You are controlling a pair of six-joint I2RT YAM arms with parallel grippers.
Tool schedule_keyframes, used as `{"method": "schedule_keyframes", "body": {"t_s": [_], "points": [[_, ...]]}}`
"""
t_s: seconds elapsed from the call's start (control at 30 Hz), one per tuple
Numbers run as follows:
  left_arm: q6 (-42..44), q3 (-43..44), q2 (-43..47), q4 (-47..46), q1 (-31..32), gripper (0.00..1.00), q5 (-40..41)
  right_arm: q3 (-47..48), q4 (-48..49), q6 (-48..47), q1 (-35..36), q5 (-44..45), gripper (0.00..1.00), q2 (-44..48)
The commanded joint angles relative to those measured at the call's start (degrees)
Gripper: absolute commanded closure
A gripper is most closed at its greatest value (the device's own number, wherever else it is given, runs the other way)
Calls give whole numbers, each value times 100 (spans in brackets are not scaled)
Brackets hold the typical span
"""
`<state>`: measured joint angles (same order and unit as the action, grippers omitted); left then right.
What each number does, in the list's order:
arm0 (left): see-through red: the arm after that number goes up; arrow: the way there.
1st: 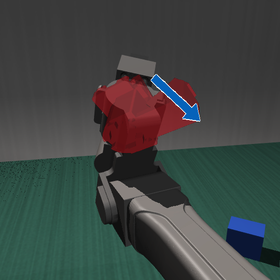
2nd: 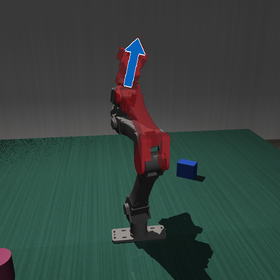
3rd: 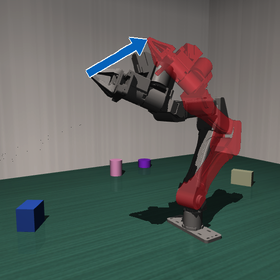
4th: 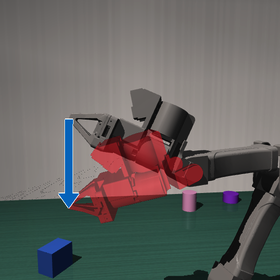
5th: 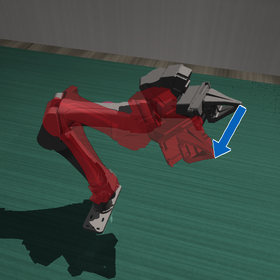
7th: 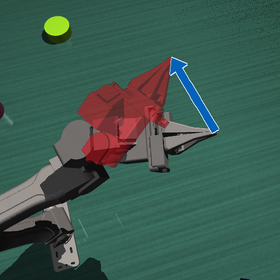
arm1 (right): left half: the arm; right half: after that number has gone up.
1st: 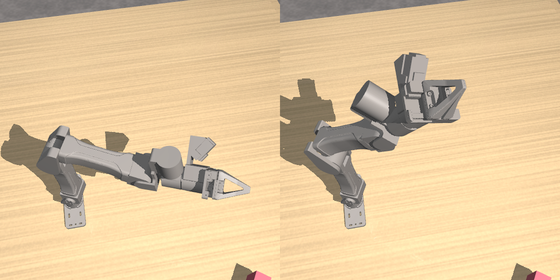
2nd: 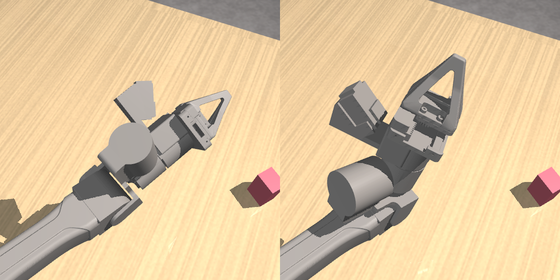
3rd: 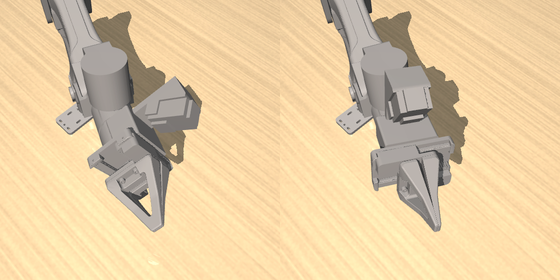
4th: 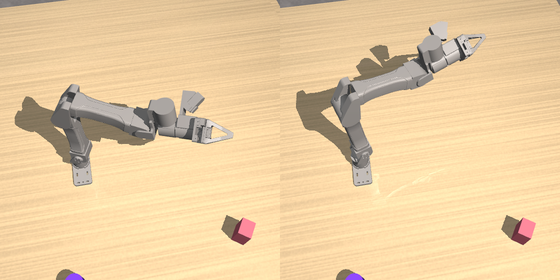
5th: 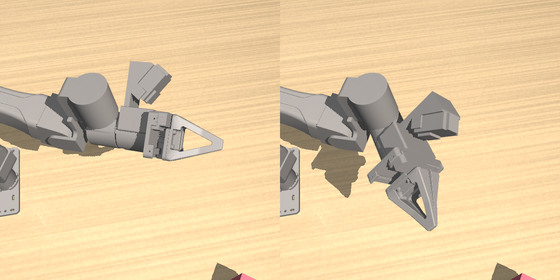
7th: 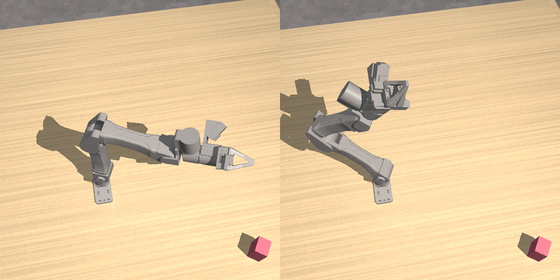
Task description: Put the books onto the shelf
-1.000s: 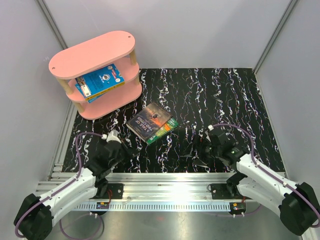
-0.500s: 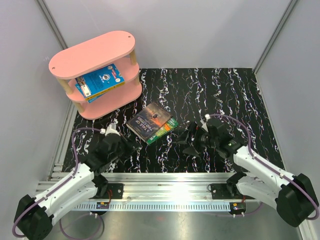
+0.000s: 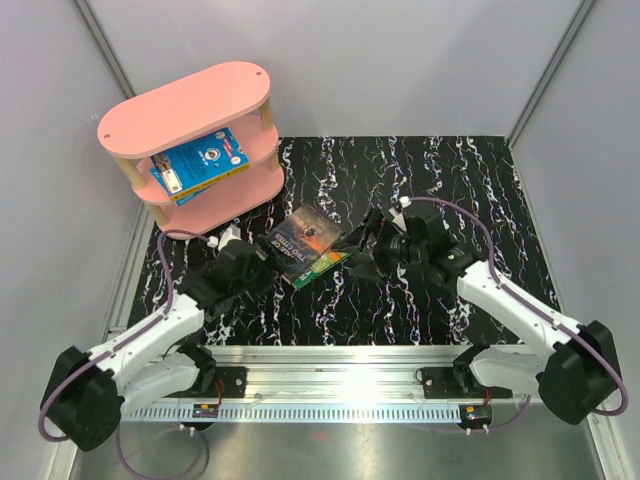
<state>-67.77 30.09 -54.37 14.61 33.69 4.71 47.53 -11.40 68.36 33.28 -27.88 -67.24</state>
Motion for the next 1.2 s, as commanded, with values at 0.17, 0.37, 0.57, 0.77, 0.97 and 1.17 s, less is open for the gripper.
{"method": "schedule_keyframes", "body": {"t_s": [0.17, 0.37, 0.57, 0.77, 0.97, 1.17], "points": [[141, -520, -1128, -1898, -468, 3, -321, 459, -1865, -428, -5, 450, 0, 976], [220, -565, -1813, -2822, -627, 3, -269, 714, -2428, -762, -14, 573, 0, 977], [106, -635, -2393, -3403, -680, 4, -32, 583, -2437, -824, -14, 468, 0, 897], [-114, -872, -3070, -4009, -785, 33, -40, 547, -2639, -1026, -23, 450, 0, 888], [-386, -1180, -3694, -4923, -847, 84, -242, 600, -2833, -1193, -14, 406, 0, 801], [-334, -1189, -3397, -4600, -838, 100, -444, 644, -2772, -1272, -23, 371, 0, 695]]}}
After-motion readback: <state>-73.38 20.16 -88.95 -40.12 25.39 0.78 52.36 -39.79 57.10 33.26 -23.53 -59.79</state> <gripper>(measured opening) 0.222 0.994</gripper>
